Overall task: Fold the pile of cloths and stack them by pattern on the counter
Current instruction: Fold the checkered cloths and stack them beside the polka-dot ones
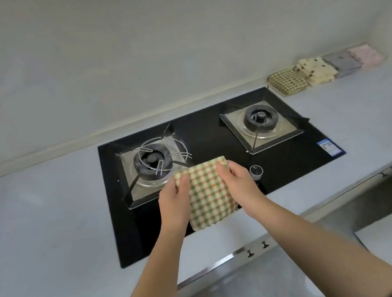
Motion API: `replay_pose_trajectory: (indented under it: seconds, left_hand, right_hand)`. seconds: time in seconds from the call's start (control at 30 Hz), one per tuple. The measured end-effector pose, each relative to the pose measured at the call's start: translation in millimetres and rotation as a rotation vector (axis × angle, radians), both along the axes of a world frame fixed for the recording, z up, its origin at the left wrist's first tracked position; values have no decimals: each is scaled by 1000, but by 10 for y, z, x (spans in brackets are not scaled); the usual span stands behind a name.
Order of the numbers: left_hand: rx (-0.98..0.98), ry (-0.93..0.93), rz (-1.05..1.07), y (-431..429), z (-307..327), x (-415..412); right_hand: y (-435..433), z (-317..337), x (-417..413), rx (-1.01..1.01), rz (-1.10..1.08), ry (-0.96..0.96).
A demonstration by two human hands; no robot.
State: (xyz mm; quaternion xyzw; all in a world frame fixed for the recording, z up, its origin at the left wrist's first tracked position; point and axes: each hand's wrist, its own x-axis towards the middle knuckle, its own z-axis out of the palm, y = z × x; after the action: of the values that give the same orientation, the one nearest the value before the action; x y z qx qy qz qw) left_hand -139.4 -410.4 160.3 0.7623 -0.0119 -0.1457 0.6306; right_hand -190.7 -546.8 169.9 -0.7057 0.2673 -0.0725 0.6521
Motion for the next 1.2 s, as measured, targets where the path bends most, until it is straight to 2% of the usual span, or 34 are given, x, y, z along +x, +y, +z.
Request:
replay_pose_trajectory:
  seconds: [0.1, 0.17, 0.27, 0.37, 0.43, 0.5, 0.57, 0.77, 0.87, 0.97, 1.1, 1.2]
  left_hand:
    - [28, -80, 52, -577, 52, -255]
    - [29, -97, 54, -974, 132, -402]
    - [56, -123, 39, -1472, 223, -469]
    - [13, -109, 38, -2007, 268, -485]
    - [-50, -32, 12, -2319, 236, -448]
    - [-79, 65, -49, -2707, 182, -405]
    - [-30, 72, -94, -3141, 115, -362]
    - [202, -160, -126, -4609, 109, -170]
    - [285, -205, -150, -5195, 189, -123]
    - [312, -164, -133, -5533, 156, 20]
    - [223, -18, -109, -5934, 42, 404]
    - [281, 25, -52, -6186, -141, 748]
  right_hand:
    - [-438, 7, -272, -247, -103, -34]
    - [-757, 36, -452, -305, -191, -75]
    - [-1224, 163, -587, -274, -270, -67]
    - [-1797, 258, -640, -35, -227, 77]
    - [-2118, 260, -652, 92, -187, 115]
    - [-2504, 238, -637, 59, -224, 78]
    - [-2937, 198, -586, -9, -289, 22]
    - [-4306, 170, -386, -372, -363, 30]
    - [-4906, 204, -301, -510, -368, 60]
    - [-5302, 142, -131, -515, -316, 125]
    - [-5707, -14, 341, -418, -224, 159]
    - [-5942, -182, 754, -390, -165, 178]
